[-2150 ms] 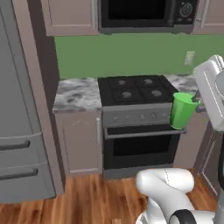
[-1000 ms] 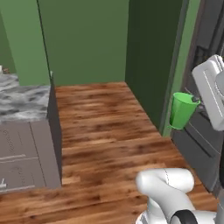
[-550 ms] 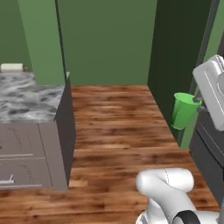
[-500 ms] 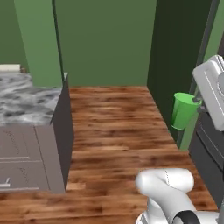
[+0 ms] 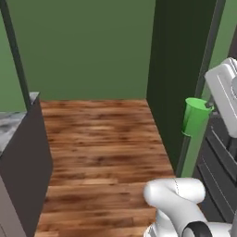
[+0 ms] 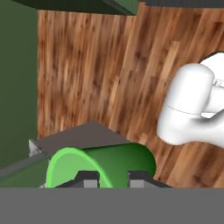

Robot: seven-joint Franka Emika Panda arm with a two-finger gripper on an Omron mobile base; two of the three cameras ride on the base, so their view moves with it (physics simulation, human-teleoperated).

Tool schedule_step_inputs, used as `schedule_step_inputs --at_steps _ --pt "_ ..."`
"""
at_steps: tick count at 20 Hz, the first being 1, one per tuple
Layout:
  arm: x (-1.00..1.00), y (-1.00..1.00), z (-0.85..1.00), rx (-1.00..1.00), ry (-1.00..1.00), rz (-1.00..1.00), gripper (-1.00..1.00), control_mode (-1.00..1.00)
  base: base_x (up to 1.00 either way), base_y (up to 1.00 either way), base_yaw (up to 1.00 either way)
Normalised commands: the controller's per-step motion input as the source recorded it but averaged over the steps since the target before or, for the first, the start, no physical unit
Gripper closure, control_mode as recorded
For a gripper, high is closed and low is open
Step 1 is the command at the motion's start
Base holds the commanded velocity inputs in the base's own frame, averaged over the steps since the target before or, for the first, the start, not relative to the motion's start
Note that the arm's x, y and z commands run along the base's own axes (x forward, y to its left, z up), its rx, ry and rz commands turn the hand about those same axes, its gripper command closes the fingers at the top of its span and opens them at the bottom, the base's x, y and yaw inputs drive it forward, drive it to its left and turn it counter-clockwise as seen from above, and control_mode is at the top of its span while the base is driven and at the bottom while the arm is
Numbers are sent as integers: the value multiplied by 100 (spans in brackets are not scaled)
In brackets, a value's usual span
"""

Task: There is a tray on the dining counter. Grab the cup, mug, and pitcher and place them on the tray. The pitcher may be placed next to the tray if it cannot fit the tray.

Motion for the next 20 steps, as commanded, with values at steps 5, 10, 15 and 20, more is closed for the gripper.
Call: schedule_step_inputs --at_steps 5,10,15,20 --pt "0 0 0 0 0 0 100 100 100 -8 0" --pt "0 0 0 0 0 0 100 100 100 12 -4" --pt "0 0 0 0 0 0 100 100 100 32 -21" --pt "0 0 0 0 0 0 100 100 100 42 -27"
